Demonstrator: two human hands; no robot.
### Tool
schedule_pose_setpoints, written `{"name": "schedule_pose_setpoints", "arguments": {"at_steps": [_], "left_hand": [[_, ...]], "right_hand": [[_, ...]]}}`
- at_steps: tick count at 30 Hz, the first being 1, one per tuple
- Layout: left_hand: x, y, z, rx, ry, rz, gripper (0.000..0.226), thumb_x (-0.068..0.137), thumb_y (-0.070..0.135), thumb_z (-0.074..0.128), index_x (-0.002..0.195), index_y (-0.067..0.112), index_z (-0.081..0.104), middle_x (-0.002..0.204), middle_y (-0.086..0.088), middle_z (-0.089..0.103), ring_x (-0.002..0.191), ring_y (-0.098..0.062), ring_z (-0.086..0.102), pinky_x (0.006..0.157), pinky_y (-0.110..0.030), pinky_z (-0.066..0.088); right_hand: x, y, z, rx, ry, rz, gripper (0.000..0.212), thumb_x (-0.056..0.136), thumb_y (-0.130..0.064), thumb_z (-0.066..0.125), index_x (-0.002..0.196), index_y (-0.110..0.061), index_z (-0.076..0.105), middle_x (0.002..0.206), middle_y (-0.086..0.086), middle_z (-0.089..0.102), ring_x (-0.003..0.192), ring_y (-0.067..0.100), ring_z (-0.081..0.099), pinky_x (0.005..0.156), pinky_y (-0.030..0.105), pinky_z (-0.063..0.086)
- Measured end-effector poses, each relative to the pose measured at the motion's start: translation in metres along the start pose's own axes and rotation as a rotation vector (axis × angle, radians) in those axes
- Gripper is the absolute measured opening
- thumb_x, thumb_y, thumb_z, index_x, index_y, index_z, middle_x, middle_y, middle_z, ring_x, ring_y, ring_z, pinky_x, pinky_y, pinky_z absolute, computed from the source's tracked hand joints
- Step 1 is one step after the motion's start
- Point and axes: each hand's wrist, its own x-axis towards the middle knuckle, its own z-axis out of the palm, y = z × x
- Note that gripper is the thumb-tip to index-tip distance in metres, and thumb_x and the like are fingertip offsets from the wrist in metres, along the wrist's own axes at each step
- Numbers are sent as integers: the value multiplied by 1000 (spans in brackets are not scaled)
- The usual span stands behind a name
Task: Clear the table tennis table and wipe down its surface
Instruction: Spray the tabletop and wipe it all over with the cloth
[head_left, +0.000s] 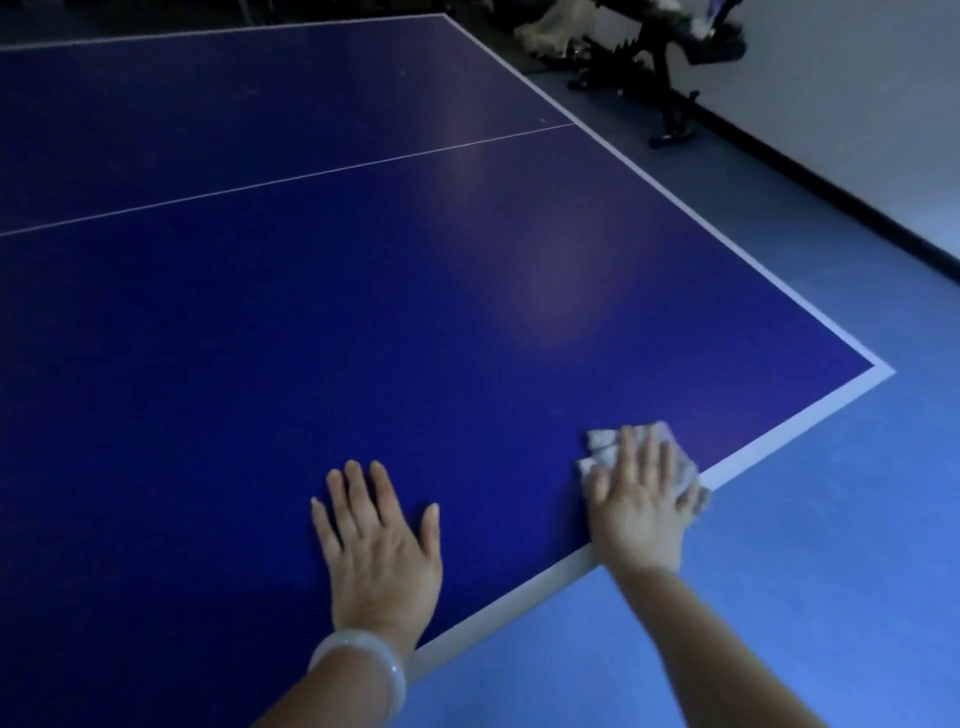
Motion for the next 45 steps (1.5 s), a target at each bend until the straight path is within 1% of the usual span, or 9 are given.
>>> {"name": "schedule_pose_setpoints", "arguments": {"at_steps": [5, 7, 13, 17, 22, 26, 30, 38, 45], "left_hand": [[1, 4, -2, 20, 6, -25, 80, 92, 56, 18, 146, 1, 37, 152, -23, 33, 145, -37, 24, 118, -56, 18], [1, 4, -2, 27, 21, -12, 79, 93, 56, 19, 145, 0, 39, 151, -24, 35, 144, -38, 26, 117, -57, 21], [0, 6, -3, 42, 36, -19, 78, 94, 56, 19, 146, 1, 38, 151, -24, 35, 145, -36, 25, 118, -56, 20], [0, 7, -4, 52, 40, -25, 78, 94, 56, 19, 146, 1, 38, 152, -23, 35, 145, -36, 25, 118, -55, 21], [1, 5, -2, 69, 51, -31, 79, 94, 58, 17, 147, 3, 35, 153, -20, 33, 146, -34, 24, 118, -54, 21], [1, 5, 0, 67, 45, -35, 78, 95, 58, 14, 149, 4, 31, 155, -20, 30, 147, -33, 20, 119, -53, 18], [0, 6, -3, 60, 36, -42, 79, 95, 59, 15, 149, 4, 32, 154, -21, 31, 147, -34, 21, 119, -54, 18], [-1, 3, -2, 32, 47, -18, 80, 93, 59, 19, 146, 2, 37, 151, -23, 35, 145, -36, 25, 118, -56, 20], [-1, 5, -2, 44, 31, -39, 86, 90, 62, 14, 147, 1, 34, 153, -24, 31, 146, -36, 22, 120, -53, 13]], "right_hand": [[-40, -33, 18, -70, -97, -763, 58, 101, -49, 24, 153, -25, 31, 162, -1, 23, 151, 22, 13, 115, 59, 20], [-6, -11, 11, -103, -57, -863, 55, 101, -46, 29, 150, -24, 38, 159, -2, 30, 149, 23, 21, 113, 62, 21], [74, 49, -7, 29, -29, 117, 56, 102, -44, 26, 156, -27, 22, 165, 1, 8, 152, 21, 4, 118, 58, 3], [33, -15, 11, -40, -12, -239, 64, 96, -48, 19, 155, -25, 23, 164, 6, 14, 151, 27, 10, 116, 62, 1], [48, -52, 19, -154, -183, -871, 60, 100, -54, 11, 156, -33, 6, 165, -3, -3, 151, 21, -11, 118, 59, -8], [122, 11, 1, -79, -134, -461, 56, 101, -45, 27, 155, -31, 19, 165, -4, 5, 152, 18, 1, 118, 57, 10], [115, 55, -12, 25, -52, 25, 64, 97, -51, 16, 155, -26, 25, 165, 3, 12, 151, 24, 8, 118, 59, 4], [13, 21, 0, -116, -100, -752, 57, 98, -49, 29, 150, -27, 39, 159, -2, 30, 148, 23, 25, 114, 60, 23], [92, 85, -18, -189, -114, -343, 73, 89, -60, 1, 156, -34, 13, 165, -5, 8, 152, 20, 2, 121, 49, -4]]}}
